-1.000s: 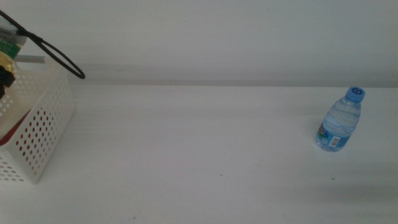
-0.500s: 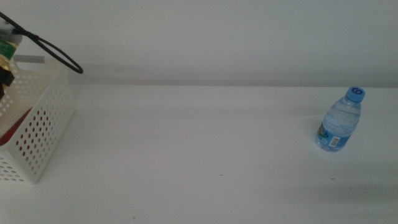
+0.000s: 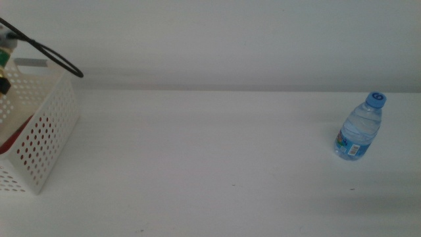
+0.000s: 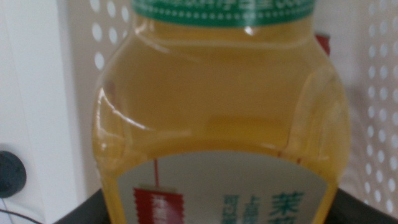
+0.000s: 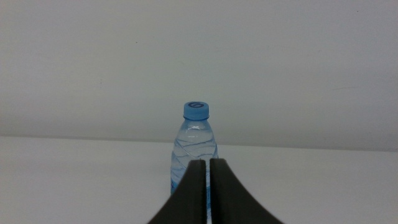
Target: Use arms to grab the bottles and put them into the dustbin to the left of the table.
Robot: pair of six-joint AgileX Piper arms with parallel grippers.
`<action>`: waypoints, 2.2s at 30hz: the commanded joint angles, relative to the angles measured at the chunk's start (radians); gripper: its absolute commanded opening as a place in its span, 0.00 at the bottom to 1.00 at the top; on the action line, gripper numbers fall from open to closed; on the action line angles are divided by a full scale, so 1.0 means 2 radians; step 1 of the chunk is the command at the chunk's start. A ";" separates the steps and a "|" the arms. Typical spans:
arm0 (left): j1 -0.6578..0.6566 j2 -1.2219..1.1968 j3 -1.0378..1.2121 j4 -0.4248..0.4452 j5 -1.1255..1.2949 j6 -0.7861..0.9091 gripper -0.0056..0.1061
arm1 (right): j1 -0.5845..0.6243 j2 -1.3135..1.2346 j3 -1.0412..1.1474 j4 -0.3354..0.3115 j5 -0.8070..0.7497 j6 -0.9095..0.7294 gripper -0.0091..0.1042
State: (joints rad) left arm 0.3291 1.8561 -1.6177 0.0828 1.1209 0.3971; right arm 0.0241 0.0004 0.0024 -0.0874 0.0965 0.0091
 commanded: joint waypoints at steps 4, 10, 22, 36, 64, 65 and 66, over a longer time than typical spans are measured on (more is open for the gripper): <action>0.003 -0.006 0.011 -0.006 -0.024 -0.002 0.04 | -0.003 -0.019 0.017 -0.003 -0.003 -0.002 0.07; 0.003 -0.005 0.011 -0.010 -0.029 -0.001 0.09 | -0.003 -0.019 0.017 -0.003 -0.003 -0.002 0.07; 0.003 -0.007 0.011 -0.002 -0.013 0.024 0.89 | -0.003 -0.019 0.017 -0.003 -0.003 -0.002 0.07; -0.015 -0.188 0.012 -0.195 0.007 0.085 0.89 | -0.003 -0.019 0.017 -0.003 -0.003 -0.002 0.07; -0.286 -0.472 0.170 -0.092 0.055 -0.113 0.89 | -0.003 -0.019 0.017 -0.003 -0.003 -0.002 0.07; -0.309 -0.474 0.170 -0.066 0.061 -0.129 0.89 | -0.003 -0.019 0.017 -0.003 -0.003 -0.002 0.07; -0.328 -0.474 0.170 -0.046 0.064 -0.143 0.89 | -0.003 -0.019 0.017 -0.003 -0.003 -0.002 0.07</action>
State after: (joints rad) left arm -0.2673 0.9188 -1.2791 -0.0801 1.2138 0.1740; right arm 0.0241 0.0004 0.0024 -0.0874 0.0965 0.0091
